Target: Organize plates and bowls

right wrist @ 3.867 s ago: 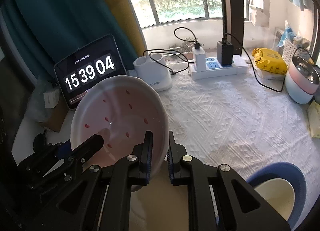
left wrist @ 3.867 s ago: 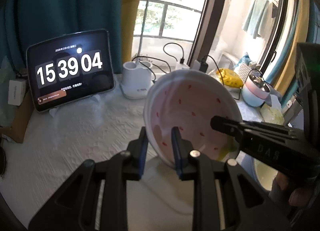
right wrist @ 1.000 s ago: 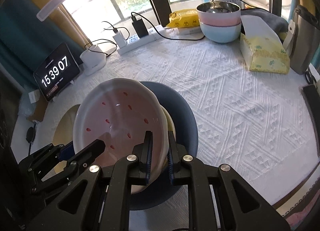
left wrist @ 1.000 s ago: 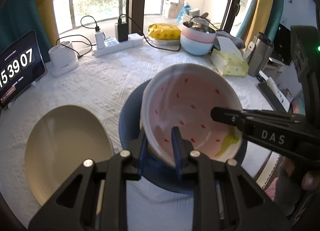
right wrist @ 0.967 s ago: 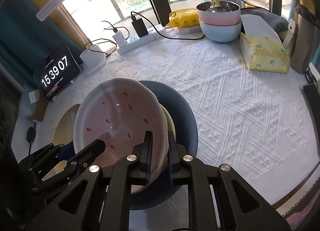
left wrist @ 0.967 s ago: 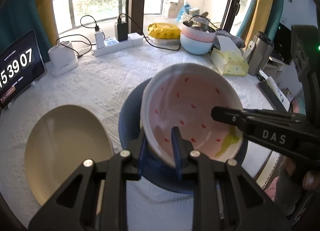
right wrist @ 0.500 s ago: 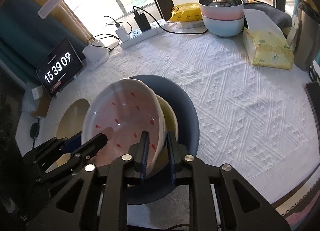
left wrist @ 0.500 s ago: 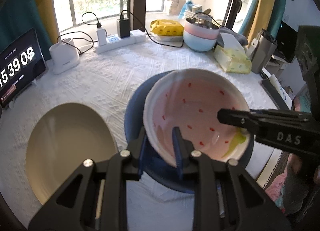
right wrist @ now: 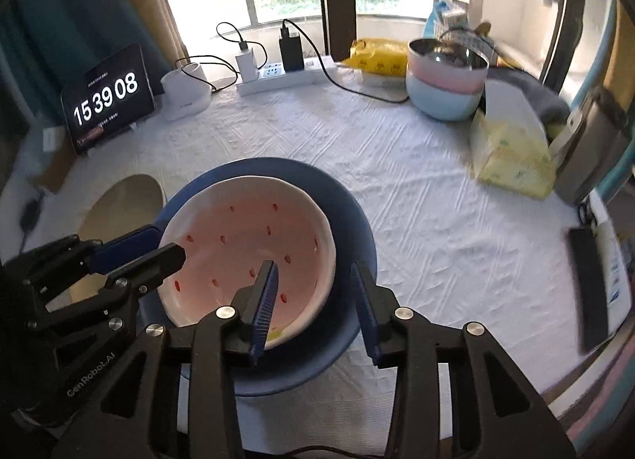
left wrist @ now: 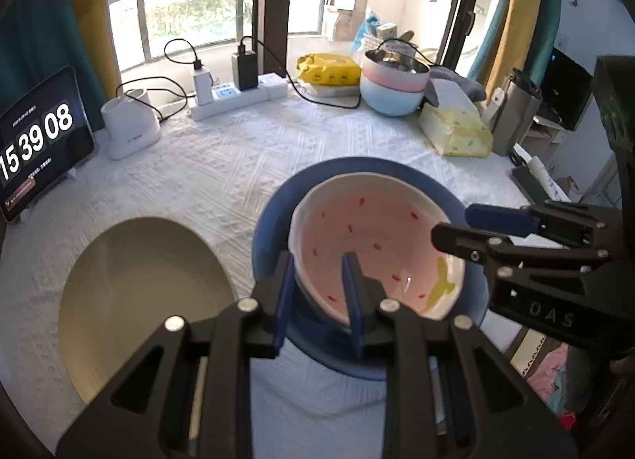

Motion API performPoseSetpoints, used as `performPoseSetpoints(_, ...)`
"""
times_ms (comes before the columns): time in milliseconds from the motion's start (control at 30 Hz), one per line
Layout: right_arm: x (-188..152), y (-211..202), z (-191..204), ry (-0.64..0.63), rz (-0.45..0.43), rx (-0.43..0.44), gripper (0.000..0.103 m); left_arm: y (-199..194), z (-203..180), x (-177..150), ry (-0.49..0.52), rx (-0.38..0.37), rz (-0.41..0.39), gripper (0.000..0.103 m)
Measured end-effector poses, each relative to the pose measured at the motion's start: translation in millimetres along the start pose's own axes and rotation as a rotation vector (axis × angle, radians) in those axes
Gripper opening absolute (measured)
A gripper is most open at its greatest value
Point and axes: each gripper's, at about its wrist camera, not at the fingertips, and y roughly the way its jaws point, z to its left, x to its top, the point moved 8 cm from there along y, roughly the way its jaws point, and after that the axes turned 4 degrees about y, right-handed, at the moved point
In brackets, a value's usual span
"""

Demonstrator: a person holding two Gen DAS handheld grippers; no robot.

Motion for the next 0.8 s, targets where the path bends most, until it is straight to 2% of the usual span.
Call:
performPoseSetpoints(200, -1, 1, -4, 0.008, 0.005, 0.003, 0.042, -5, 5, 0, -0.008, 0.006, -0.01, 0.026)
performPoseSetpoints(433, 6, -6, -7, 0.016, -0.029, 0.003, 0.042, -18, 20, 5, -0.045, 0.025, -0.045, 0.026)
performPoseSetpoints(800, 13, -15, -39, 0.075, -0.081, 0.008, 0.043, -16, 46, -6, -0.094, 0.042, -0.046, 0.027)
